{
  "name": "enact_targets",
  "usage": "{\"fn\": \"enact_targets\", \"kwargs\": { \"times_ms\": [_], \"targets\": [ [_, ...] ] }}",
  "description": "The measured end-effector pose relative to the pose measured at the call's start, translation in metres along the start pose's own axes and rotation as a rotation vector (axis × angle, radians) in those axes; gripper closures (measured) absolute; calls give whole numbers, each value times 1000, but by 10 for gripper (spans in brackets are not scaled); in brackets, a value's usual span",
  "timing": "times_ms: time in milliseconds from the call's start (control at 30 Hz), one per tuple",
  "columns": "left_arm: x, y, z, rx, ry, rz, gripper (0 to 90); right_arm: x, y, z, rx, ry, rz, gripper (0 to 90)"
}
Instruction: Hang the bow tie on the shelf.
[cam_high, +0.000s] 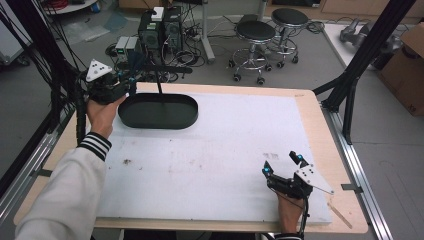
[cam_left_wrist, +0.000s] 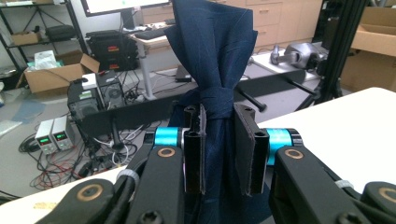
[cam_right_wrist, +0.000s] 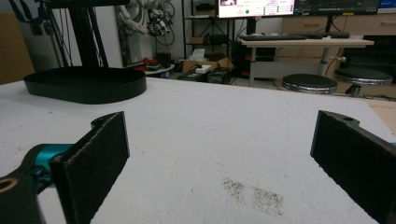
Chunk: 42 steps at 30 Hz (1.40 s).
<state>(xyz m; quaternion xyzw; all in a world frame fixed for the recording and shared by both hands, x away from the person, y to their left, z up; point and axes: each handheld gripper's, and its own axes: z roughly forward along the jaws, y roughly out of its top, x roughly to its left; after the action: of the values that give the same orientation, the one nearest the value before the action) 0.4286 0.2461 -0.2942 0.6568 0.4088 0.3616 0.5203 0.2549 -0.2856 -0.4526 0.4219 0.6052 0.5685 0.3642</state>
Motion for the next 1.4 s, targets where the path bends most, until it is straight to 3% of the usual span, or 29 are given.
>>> {"fn": "enact_targets", "kwargs": {
  "times_ms": [233,533,733,1400],
  "targets": [
    [8,6,15,-4,12,-16,749,-1,0,0,-2,3,0,33],
    [7,14,27,-13,-2,-22,749,-1,0,1,2,2,0,33],
    [3,16,38,-24,-11,-48,749,-1,0,1,4,2,1,33],
    [-19,4,60,-5,-72,-44,749,-1,0,0,3,4,2,33]
  ]
}}
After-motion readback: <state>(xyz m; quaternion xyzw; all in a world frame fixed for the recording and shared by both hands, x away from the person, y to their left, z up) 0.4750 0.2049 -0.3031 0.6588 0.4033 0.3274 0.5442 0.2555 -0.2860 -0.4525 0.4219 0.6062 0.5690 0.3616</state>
